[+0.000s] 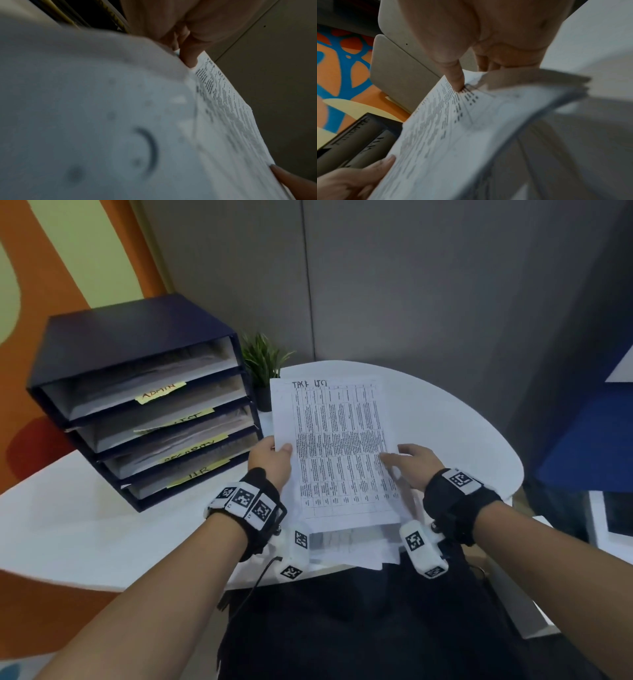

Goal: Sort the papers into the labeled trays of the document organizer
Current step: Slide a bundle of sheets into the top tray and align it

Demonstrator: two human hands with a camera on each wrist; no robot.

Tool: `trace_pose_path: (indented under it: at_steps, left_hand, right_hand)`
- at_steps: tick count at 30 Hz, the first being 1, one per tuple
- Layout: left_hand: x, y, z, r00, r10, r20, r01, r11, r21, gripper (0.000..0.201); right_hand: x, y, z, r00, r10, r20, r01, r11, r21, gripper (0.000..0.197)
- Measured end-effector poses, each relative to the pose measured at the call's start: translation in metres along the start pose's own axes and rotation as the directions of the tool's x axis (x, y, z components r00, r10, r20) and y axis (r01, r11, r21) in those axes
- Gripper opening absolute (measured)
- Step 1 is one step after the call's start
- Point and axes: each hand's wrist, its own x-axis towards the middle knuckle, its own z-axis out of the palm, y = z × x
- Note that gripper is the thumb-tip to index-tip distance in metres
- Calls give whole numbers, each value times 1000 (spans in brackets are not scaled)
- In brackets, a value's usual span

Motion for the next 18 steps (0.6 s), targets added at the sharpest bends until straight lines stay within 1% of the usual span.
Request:
trace_pose_path:
  at_steps: [2, 3, 5, 6, 9, 10, 11, 12, 13, 14, 15, 16, 17, 18]
  left_hand:
    - [2, 5, -9, 1000, 16, -19, -16, 1000, -10, 22]
    - [3, 6, -12, 999, 20, -30, -20, 1000, -14, 21]
    - [6, 11, -20, 999, 19, -39, -21, 998, -51, 17]
    - [6, 16, -25, 999, 10, -40, -13, 997, -80, 17]
    - [16, 25, -50, 993, -26, -114, 12, 993, -121, 30]
    - [18, 28, -60, 989, -60, -135, 39, 986, -160, 33]
    - [18, 30, -71, 985, -72, -157, 48, 987, -153, 31]
    - [19, 29, -83, 984, -63, -169, 40, 990, -138, 24]
    - [16, 32, -92, 985, -83, -149, 69, 993, -93, 18]
    - [16, 34, -102, 988, -119, -96, 115, 992, -52, 18]
    - [14, 33, -110, 990, -120, -79, 125, 991, 56, 19]
    - [14, 34, -118, 984, -175, -38, 177, 982, 61, 18]
    - [13, 36, -127, 981, -191, 8, 189, 976, 108, 22]
    - [16, 33, -135, 978, -201, 51, 190, 968, 163, 30]
  right_hand:
    - [-6, -11, 7, 999, -25, 30, 24, 999, 47, 41]
    - [-10, -14, 10, 998, -29, 46, 25, 994, 102, 36]
    - [-20, -23, 20, 996, -44, 79, 25, 973, 232, 19]
    - [-26, -27, 25, 994, -70, 85, 46, 965, 259, 17]
    - [-41, -44, 47, 979, -182, 90, 157, 960, 233, 30]
    - [-45, -49, 54, 974, -206, 97, 178, 955, 237, 35]
    - [-48, -54, 59, 969, -224, 105, 191, 948, 253, 39]
    - [-51, -59, 65, 965, -238, 111, 201, 940, 274, 41]
    - [-55, -63, 69, 962, -246, 119, 204, 937, 285, 43]
    - [-60, -66, 73, 957, -257, 134, 211, 935, 286, 45]
    - [-65, -68, 75, 954, -267, 139, 221, 935, 277, 45]
    - [-70, -70, 76, 952, -271, 140, 229, 938, 260, 45]
    - [-75, -71, 76, 953, -268, 141, 227, 941, 253, 44]
    - [-80, -71, 75, 955, -260, 147, 216, 941, 260, 42]
